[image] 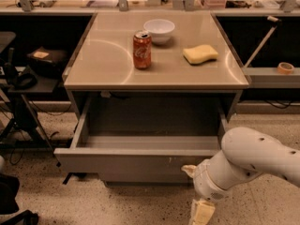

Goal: Close top drawer

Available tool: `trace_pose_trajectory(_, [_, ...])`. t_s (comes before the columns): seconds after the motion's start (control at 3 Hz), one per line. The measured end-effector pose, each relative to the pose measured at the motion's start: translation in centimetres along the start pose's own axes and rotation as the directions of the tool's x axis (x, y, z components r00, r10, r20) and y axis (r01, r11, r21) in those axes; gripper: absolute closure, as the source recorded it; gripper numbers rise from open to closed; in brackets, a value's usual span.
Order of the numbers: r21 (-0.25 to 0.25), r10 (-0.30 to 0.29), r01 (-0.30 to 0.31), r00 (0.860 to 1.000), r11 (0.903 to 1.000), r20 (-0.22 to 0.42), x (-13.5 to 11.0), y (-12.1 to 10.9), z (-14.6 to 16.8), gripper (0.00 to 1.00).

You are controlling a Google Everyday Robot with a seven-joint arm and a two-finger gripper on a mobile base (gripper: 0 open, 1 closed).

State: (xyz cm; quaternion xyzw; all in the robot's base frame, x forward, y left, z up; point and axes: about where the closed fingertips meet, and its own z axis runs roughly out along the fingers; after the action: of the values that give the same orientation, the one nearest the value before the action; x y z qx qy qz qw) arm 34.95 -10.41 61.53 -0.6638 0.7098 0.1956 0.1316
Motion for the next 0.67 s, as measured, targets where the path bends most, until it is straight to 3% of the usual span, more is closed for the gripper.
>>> trace_pose_trajectory(0.33, [-0.004,-0.029,0.03,0.999,0.9996,0.029,-2.43,-4.83,1.26,0.0])
trace_pose_trajectory(0.67, [-0.004,-0.029,0.03,0.999,0.9996,0.028,-2.44,-4.83,1.26,0.0])
